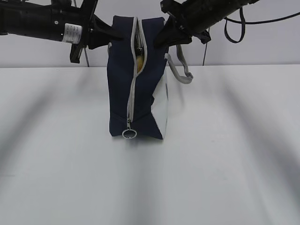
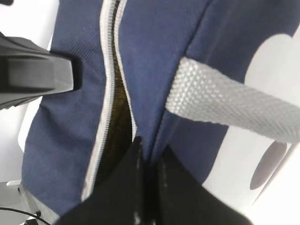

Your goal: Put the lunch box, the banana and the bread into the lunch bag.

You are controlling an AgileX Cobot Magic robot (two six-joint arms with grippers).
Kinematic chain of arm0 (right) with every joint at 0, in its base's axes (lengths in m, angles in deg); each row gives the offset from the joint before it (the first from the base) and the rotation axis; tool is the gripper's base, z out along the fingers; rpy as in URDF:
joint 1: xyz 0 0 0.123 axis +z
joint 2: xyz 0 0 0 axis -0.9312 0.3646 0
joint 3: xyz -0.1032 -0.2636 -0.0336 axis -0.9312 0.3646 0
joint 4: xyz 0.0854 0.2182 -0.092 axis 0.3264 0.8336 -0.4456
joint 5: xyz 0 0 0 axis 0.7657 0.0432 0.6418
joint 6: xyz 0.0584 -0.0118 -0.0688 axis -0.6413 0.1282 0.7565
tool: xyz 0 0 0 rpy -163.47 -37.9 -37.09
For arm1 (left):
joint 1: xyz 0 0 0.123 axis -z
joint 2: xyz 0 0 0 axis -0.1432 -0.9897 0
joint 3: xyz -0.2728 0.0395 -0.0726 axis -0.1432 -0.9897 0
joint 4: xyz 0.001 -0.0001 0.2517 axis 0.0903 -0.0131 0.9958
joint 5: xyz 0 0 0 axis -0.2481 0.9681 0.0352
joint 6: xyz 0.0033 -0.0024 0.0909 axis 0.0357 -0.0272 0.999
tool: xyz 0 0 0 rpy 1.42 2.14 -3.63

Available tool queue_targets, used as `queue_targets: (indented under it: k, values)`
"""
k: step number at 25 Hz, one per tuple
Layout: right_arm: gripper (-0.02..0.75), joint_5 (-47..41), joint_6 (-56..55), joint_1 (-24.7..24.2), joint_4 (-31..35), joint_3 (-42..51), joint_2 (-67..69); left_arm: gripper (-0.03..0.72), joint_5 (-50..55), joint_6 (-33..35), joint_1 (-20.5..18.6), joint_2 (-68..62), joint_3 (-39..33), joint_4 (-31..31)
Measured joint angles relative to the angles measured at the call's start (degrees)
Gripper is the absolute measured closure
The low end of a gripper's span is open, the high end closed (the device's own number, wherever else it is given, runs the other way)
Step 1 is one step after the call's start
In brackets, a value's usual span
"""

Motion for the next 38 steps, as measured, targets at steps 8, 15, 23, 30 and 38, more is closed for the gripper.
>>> queue_targets:
  k: [8, 15, 23, 30, 38]
  values:
    - [0.743, -0.3, -1.3, 0.0, -2.2, 0.0, 0.0, 0.690, 1.0, 0.2, -0.4, 0.0, 0.1, 1.5]
    - [0.741, -0.4, -1.7, 0.0, -2.7, 0.0, 0.0, 0.676, 1.3, 0.2, -0.5, 0.0, 0.4, 3.5]
    - [0.559, -1.4, -1.9, 0.0, -2.6, 0.0, 0.0, 0.521, 2.4, 0.2, -0.9, 0.0, 0.4, 6.4]
    - [0.385, -2.1, -1.9, 0.0, -4.3, 0.0, 0.0, 0.258, 5.2, 0.1, -2.7, 0.0, 0.4, 6.8]
    - [0.374, -3.4, -2.0, 0.0, -7.8, -0.6, -1.5, 0.239, 8.9, 0.0, -6.3, 2.0, 0.5, 8.4]
